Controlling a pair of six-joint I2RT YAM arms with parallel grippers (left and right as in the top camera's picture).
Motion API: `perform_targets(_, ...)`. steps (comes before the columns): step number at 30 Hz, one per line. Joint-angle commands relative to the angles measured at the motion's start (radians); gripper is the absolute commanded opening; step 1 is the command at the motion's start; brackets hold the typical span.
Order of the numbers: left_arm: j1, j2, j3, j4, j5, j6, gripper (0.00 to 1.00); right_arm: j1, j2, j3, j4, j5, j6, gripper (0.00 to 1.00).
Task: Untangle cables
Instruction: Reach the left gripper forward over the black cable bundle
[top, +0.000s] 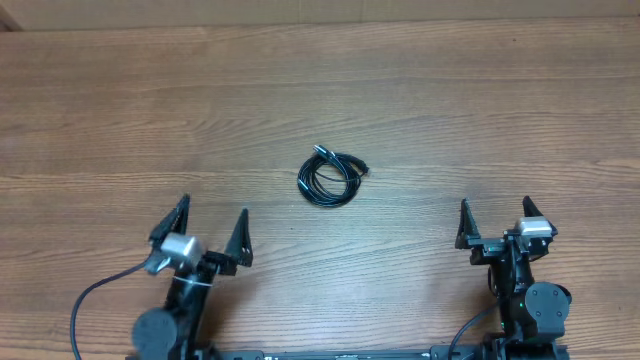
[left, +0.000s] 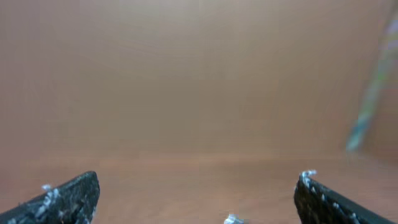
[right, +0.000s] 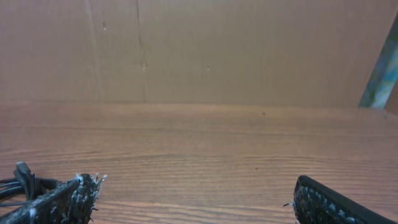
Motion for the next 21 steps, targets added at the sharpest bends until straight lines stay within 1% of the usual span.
perform_targets(1,-0.001,-0.001,0.101,0.029,0.132,-0.053,1.0,0.005,-0.009,-0.01,0.005,0.002,0.003,1.0)
perform_targets(3,-0.001,0.034,0.204,-0.062,0.133,-0.048,1.0,0.005,-0.009,-0.01,0.005,0.002,0.003,1.0)
perform_targets(7,-0.001,0.206,0.446,-0.349,0.196,-0.018,1.0,0.005,-0.009,-0.01,0.005,0.002,0.003,1.0)
perform_targets(10,-0.001,0.421,0.653,-0.627,0.226,0.006,1.0,0.005,-0.009,-0.01,0.005,0.002,0.003,1.0)
perform_targets(11,-0.001,0.591,0.799,-0.798,0.28,0.023,1.0,0.005,-0.009,-0.01,0.005,0.002,0.003,1.0)
perform_targets(13,-0.001,0.714,0.888,-0.869,0.387,0.019,1.0,0.005,-0.009,-0.01,0.005,0.002,0.003,1.0)
perform_targets(15,-0.001,0.827,0.958,-0.902,0.551,-0.007,1.0,0.005,-0.009,-0.01,0.005,0.002,0.003,1.0)
perform_targets(16,-0.001,0.876,0.979,-0.901,0.628,-0.007,1.0,0.005,-0.009,-0.01,0.005,0.002,0.003,1.0)
perform_targets(17,-0.003,0.926,0.994,-0.864,0.681,-0.008,1.0,0.005,-0.009,-0.01,0.005,0.002,0.003,1.0)
perform_targets(18,-0.01,0.969,1.006,-0.857,0.694,-0.023,1.0,0.005,-0.009,-0.01,0.005,0.002,0.003,1.0)
perform_targets(19,-0.024,1.009,1.019,-0.858,0.668,-0.046,1.0,0.005,-0.009,-0.01,0.005,0.002,0.003,1.0)
perform_targets(21,-0.077,1.085,1.038,-0.893,0.507,-0.139,1.0,0.005,-0.009,-0.01,0.005,0.002,0.003,1.0)
